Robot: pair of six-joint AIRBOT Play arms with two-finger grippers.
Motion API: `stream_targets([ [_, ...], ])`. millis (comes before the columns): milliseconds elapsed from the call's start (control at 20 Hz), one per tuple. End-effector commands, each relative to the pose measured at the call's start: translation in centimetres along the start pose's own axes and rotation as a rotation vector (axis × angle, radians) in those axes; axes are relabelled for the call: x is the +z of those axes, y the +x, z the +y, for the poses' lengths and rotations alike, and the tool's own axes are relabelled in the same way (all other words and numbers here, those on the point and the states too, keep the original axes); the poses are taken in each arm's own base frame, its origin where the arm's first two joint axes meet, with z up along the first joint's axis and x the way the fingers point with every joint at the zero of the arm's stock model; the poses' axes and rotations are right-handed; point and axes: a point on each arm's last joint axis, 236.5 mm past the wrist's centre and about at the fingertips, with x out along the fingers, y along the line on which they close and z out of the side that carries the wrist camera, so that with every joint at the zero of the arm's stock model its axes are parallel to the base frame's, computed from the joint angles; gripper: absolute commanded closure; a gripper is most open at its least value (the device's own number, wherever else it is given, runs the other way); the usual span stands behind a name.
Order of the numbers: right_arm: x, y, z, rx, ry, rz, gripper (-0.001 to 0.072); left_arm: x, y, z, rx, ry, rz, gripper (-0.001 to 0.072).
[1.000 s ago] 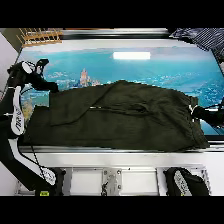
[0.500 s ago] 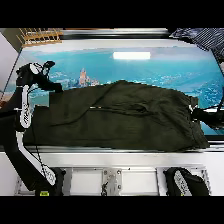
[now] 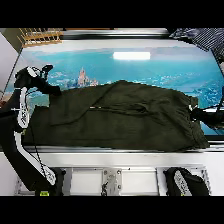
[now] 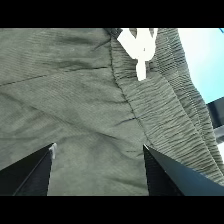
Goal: Fold the clothes and pants, and hang the long-sleeved shirts on hangers.
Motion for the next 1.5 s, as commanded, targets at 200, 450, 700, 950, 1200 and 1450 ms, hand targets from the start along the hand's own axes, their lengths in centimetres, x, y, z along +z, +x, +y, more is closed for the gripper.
stream_targets([
  [200,3.5,0.0,0.4,0.0,-0.055,0.021,0.0119,6.5,-7.5,1.2,0.089,-0.042,-0.212,0.07],
  [450,12.6,3.1,-1.0,-0.026,-0.119,0.031,0.0119,8.9,-11.7,1.5,0.135,-0.024,-0.324,0.0701],
  [700,16.4,10.8,-3.6,-0.001,-0.192,0.144,0.0119,6.7,-8.9,1.2,0.106,-0.04,-0.247,0.07],
  [950,17.3,17.7,-1.5,0.127,-0.437,0.201,0.0119,6.7,-8.6,0.8,0.101,-0.036,-0.243,0.07],
  [1200,16.5,21.1,-0.3,0.201,-0.513,0.218,0.0119,6.8,-8.6,0.8,0.101,-0.034,-0.244,0.07],
  [1450,16.3,21.6,0.4,0.233,-0.557,0.21,0.012,6.8,-8.6,0.8,0.101,-0.034,-0.243,0.07],
])
